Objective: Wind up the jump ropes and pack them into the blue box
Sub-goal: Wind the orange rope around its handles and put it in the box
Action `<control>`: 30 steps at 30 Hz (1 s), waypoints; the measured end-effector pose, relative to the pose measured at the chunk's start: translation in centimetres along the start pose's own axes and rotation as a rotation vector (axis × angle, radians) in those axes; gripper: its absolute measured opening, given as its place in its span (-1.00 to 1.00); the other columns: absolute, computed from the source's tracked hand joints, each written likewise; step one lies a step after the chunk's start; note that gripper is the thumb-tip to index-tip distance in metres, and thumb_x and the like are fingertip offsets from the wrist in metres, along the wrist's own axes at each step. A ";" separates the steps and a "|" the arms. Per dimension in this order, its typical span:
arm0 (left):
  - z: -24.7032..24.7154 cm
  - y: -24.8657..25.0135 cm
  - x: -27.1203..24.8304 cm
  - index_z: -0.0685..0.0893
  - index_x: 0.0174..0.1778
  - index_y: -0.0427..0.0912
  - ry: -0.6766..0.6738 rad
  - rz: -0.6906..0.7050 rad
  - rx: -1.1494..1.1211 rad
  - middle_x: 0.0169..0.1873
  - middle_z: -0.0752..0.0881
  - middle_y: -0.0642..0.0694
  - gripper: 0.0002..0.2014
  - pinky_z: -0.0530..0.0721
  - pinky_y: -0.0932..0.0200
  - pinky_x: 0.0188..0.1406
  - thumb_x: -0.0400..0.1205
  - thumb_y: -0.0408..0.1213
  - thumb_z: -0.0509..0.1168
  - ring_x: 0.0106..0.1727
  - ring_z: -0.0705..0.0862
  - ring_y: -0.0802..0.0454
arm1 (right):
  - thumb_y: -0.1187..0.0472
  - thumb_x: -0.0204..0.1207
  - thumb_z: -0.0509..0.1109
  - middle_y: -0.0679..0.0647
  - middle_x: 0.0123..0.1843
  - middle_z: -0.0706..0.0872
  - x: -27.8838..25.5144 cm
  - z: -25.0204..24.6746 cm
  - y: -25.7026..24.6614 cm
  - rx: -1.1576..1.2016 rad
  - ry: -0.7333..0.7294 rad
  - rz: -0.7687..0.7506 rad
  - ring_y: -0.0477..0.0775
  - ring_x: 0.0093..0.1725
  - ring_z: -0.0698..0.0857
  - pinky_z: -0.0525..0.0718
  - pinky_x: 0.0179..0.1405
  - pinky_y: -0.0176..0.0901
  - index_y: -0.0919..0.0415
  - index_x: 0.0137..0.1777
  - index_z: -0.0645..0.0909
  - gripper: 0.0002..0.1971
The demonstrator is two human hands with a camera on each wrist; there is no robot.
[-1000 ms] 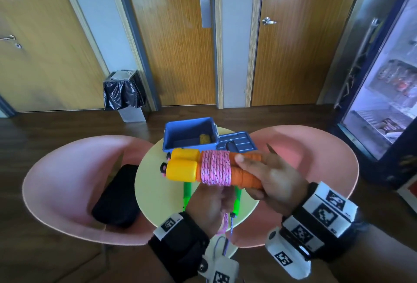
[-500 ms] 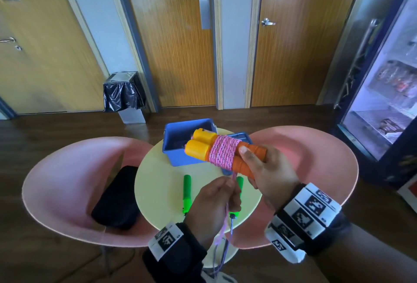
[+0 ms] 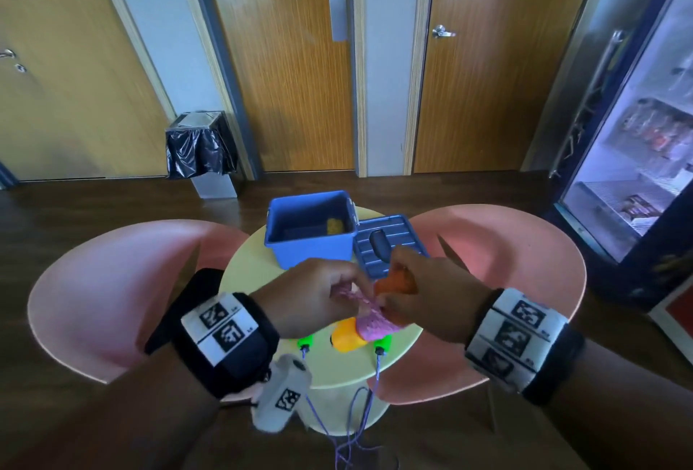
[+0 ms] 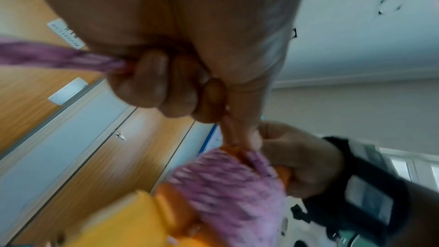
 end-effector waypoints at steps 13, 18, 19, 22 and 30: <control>-1.7 0.6 1.7 0.74 -0.23 0.27 0.028 0.142 -0.010 -0.19 0.81 0.08 -0.80 0.72 0.06 -0.06 0.59 -0.20 0.45 -0.13 0.76 0.12 | -0.08 0.42 0.55 0.30 -0.22 0.74 -0.8 -2.3 0.1 0.539 -0.245 0.070 0.12 -0.41 0.69 0.58 -0.45 -0.04 0.20 0.00 0.61 -0.62; -1.5 -0.1 1.6 0.76 -0.24 0.26 0.047 0.095 -0.125 -0.29 0.77 -0.02 -0.90 0.65 0.17 -0.27 0.57 -0.04 0.38 -0.31 0.70 0.12 | -0.08 0.29 0.49 0.30 -0.36 0.61 -1.6 -2.3 -0.4 0.782 -0.248 0.101 0.07 -0.64 0.54 0.44 -0.69 -0.24 0.27 0.01 0.54 -0.53; -1.6 -0.4 1.7 0.76 -0.23 0.29 0.066 0.080 -0.169 -0.29 0.76 -0.02 -0.90 0.65 0.12 -0.26 0.55 0.01 0.35 -0.31 0.69 0.10 | -0.07 0.29 0.47 0.31 -0.42 0.57 -1.7 -2.3 -0.4 0.839 -0.235 0.097 0.08 -0.67 0.47 0.38 -0.71 -0.28 0.28 0.01 0.52 -0.54; -0.8 -0.9 1.7 0.77 -0.22 0.33 0.078 0.045 -0.262 -0.25 0.79 0.09 -0.86 0.68 0.08 -0.14 0.52 -0.06 0.34 -0.21 0.72 0.16 | 0.00 0.39 0.40 0.18 -0.62 0.52 -1.7 -2.3 -0.6 0.990 -0.181 0.071 -0.01 -0.77 0.35 0.24 -0.77 -0.38 0.32 0.00 0.47 -0.61; 6.2 0.3 0.7 0.53 -0.34 -0.17 0.218 -0.123 -1.317 -0.63 0.47 0.03 -0.76 0.42 0.37 -0.69 0.35 -0.36 0.52 -0.64 0.41 0.22 | 0.05 0.43 0.34 0.19 -0.56 0.54 -1.1 0.0 -1.6 1.405 0.088 0.099 0.05 -0.67 0.38 0.11 -0.75 -0.39 0.28 -0.04 0.40 -0.69</control>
Point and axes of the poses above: each hand's wrist, its own x-axis towards the middle knuckle, its own z-axis out of the palm, y = z × x, the point moved 5 cm from there along x, towards the middle knuckle
